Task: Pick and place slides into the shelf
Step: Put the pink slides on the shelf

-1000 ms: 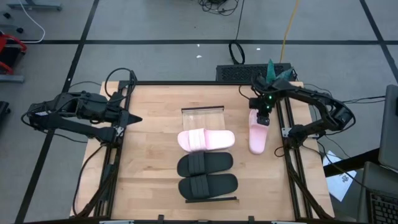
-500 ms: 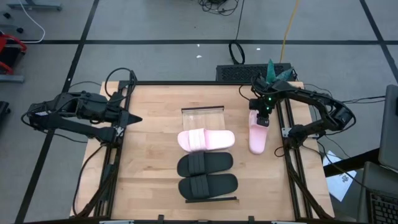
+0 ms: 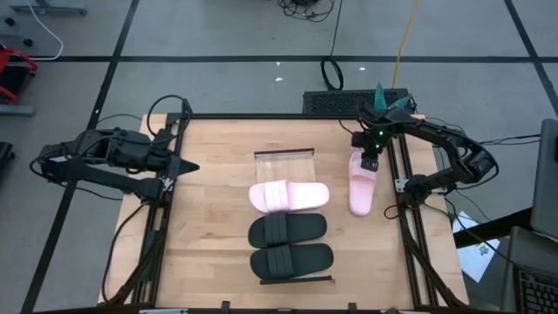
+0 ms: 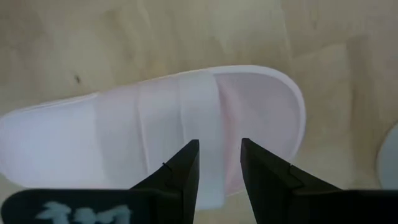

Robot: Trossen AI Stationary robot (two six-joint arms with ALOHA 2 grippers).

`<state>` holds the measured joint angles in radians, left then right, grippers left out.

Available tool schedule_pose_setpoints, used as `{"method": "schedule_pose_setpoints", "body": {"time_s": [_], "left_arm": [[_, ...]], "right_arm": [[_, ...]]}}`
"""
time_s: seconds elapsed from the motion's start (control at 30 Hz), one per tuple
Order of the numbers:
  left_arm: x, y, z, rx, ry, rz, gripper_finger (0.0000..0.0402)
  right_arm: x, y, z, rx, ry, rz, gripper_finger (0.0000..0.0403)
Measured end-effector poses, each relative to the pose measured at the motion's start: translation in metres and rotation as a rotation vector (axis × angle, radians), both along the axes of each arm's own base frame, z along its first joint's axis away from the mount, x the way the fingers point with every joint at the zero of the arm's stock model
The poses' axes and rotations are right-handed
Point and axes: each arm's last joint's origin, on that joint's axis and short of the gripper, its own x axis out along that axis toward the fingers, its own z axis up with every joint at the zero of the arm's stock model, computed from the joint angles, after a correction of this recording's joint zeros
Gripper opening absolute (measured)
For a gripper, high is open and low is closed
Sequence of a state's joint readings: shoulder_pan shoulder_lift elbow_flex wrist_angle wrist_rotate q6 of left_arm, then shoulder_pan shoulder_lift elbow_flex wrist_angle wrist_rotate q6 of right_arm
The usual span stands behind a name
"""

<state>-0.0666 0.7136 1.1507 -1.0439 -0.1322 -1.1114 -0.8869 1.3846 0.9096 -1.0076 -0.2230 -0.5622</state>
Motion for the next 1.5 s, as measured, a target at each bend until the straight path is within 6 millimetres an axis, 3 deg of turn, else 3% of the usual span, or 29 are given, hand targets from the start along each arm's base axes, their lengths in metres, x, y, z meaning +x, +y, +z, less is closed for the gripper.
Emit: {"method": "schedule_pose_setpoints", "body": {"time_s": [0.3,0.53,0.97,1.5], "left_arm": [[0.0,0.0,0.0,0.0,0.0,0.0,0.0083],[0.0,0.0,0.0,0.0,0.0,0.0,0.0083],[0.0,0.0,0.0,0.005,0.0,-0.004,0.0083],[0.0,0.0,0.0,0.013,0.001,-0.011,0.0083]], "right_arm": [[-0.006,-0.006,-0.001,0.012,-0.012,-0.036,0.0109],[0.002,-0.01,-0.015,0.048,0.021,-0.022,0.0109],[0.004,-0.011,-0.023,0.128,0.011,-0.044,0.0109],[0.004,-0.008,-0.011,0.231,-0.007,-0.059,0.0109]]}}
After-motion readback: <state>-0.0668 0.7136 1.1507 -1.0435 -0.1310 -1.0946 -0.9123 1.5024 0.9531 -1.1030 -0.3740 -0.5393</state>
